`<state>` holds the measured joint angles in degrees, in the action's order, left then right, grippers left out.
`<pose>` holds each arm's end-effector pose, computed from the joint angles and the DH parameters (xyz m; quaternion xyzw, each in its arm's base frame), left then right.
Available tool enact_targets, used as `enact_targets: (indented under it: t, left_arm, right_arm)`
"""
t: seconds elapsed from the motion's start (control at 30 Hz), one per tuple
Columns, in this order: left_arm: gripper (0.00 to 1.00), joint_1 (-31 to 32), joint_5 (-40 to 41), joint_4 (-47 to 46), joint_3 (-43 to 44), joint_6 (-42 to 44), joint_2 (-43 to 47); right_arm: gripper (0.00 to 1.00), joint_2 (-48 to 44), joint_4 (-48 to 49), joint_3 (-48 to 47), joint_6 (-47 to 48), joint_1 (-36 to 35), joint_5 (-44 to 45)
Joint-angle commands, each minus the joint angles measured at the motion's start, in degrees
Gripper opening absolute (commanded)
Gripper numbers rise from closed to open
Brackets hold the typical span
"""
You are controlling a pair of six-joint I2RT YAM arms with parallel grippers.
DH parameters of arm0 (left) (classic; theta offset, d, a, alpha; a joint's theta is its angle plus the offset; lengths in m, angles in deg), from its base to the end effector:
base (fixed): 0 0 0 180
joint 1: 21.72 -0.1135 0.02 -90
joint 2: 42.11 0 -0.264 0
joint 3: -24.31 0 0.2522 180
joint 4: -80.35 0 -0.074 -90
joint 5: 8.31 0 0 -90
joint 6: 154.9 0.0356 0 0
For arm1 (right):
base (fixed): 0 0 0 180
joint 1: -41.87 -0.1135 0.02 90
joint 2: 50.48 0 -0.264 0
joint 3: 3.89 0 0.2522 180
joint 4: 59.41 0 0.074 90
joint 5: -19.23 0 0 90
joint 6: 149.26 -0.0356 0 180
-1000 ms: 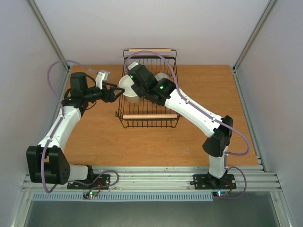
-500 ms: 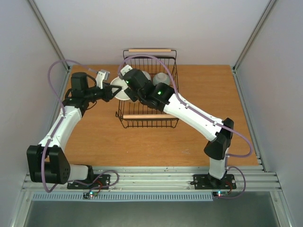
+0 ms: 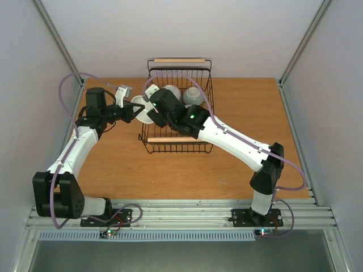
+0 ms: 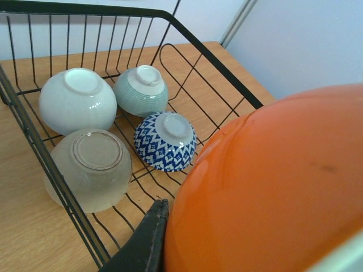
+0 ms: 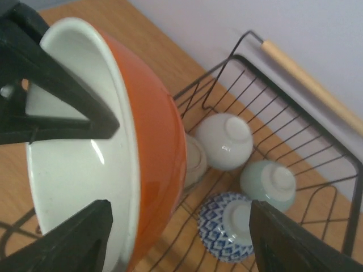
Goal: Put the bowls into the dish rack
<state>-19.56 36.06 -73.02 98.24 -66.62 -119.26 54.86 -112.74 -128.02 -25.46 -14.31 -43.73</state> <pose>0.2977 -0.0367 0.3075 0.1974 0.7969 -0.3510 0.4503 0.2448 0.3363 0.3894 -0.5315 0.6856 -0.1152 0.4840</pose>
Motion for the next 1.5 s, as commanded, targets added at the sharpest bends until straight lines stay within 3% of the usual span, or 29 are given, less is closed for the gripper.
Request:
enact_targets:
  t: [0.0, 0.07, 0.13, 0.43, 0.77, 1.03, 1.13, 1.3, 1.47]
  left_arm:
    - [0.00, -0.04, -4.11, -1.84, 0.23, 3.64, 0.84]
    - [0.00, -0.13, -5.46, -1.82, 0.22, 4.28, 0.77]
    - [0.01, -0.21, -8.13, -1.45, 0.37, 4.72, 0.64]
    - [0.00, -0.31, -24.30, -0.71, 0.72, 6.34, -0.22]
    - [0.00, -0.31, -40.92, 1.35, 1.85, 7.55, -1.77]
    - [0.00, -0.31, -44.02, 1.66, 2.11, 7.43, -1.98]
    - [0.00, -0.31, -43.67, 1.85, 2.32, 7.19, -2.17]
    - [0.00, -0.31, -43.10, 2.06, 2.41, 7.12, -2.21]
    - [0.00, -0.31, -43.36, 2.33, 2.48, 7.12, -2.00]
  right_arm:
    - [0.78, -6.93, 2.60, 6.59, -1.99, 3.01, -7.95]
    - [0.90, -9.73, 3.68, 9.50, -4.84, 5.56, -14.98]
    - [0.97, -11.80, 4.75, 11.69, -6.96, 8.52, -22.06]
    - [0.99, -16.25, 9.11, 17.73, -9.46, 14.61, -46.39]
    - [0.99, -15.71, 11.31, 18.68, -11.36, 16.21, -56.15]
    - [0.96, -15.21, 12.38, 19.14, -12.27, 16.49, -60.00]
    - [0.86, -14.62, 12.28, 18.92, -12.72, 16.57, -60.76]
    - [0.49, -13.72, 11.81, 18.22, -13.31, 16.72, -63.87]
    - [0.21, -12.77, 11.65, 17.35, -13.44, 16.72, -66.14]
